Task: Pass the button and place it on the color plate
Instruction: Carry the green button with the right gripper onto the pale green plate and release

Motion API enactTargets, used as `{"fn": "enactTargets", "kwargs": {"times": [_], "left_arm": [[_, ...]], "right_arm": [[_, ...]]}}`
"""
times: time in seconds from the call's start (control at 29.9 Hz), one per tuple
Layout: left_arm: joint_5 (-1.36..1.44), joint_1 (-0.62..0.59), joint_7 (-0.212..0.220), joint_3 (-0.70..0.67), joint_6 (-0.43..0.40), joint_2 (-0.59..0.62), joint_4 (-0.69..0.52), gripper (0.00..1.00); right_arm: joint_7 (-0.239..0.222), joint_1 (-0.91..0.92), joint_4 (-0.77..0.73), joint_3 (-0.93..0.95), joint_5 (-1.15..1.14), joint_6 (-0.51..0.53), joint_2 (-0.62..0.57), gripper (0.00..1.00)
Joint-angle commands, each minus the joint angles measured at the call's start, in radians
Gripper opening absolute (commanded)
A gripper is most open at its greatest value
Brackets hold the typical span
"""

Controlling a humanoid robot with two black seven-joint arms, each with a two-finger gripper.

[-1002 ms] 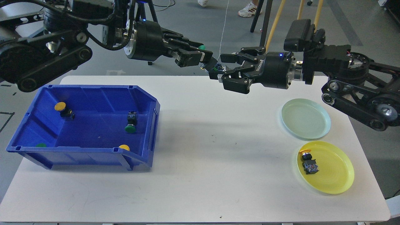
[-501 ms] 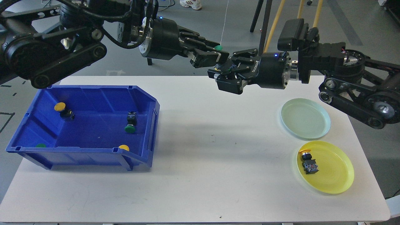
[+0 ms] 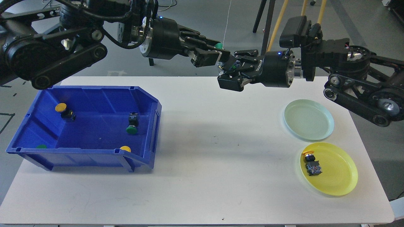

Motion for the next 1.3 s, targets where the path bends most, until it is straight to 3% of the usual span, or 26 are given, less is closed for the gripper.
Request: {"fn": "enactTargets", "kwargs": {"times": [0.0, 0.3, 0.43, 0.5, 0.67, 1.07, 1.27], "left_arm": [[0.0, -0.003, 0.0, -0.001, -0.001, 0.005, 0.0, 0.44], [-0.003, -0.015, 0.0, -0.001, -0.001, 0.026, -0.001, 0.48], [-0.006, -0.014, 0.003, -0.001, -0.001, 0.03, -0.001, 0.62], [-0.006, -0.009, 0.012, -0.003, -0.001, 0.03, 0.002, 0.77], [0.0, 0.028, 0.023, 0.0, -0.001, 0.033, 0.071, 0.89], [-0.017, 0.129, 0.022, -0.017, -0.001, 0.149, 0.123, 0.9], [-0.03, 0.155, 0.02, -0.079, -0.001, 0.197, 0.123, 0.9]], "right_arm": [[0.0, -0.005, 0.004, -0.003, 0.0, 0.003, -0.009, 0.0], [0.0, -0.005, 0.009, -0.021, 0.002, 0.013, -0.029, 0.0], [0.0, -0.002, 0.015, -0.021, 0.005, 0.013, -0.038, 0.0], [0.0, -0.002, 0.015, -0.02, 0.006, 0.013, -0.042, 0.0], [0.0, -0.002, 0.015, -0.021, 0.011, 0.016, -0.081, 0.0], [0.0, -0.184, -0.056, -0.015, 0.022, 0.05, -0.297, 0.0], [0.0, -0.321, -0.204, -0.017, 0.098, 0.02, -0.297, 0.0]]}}
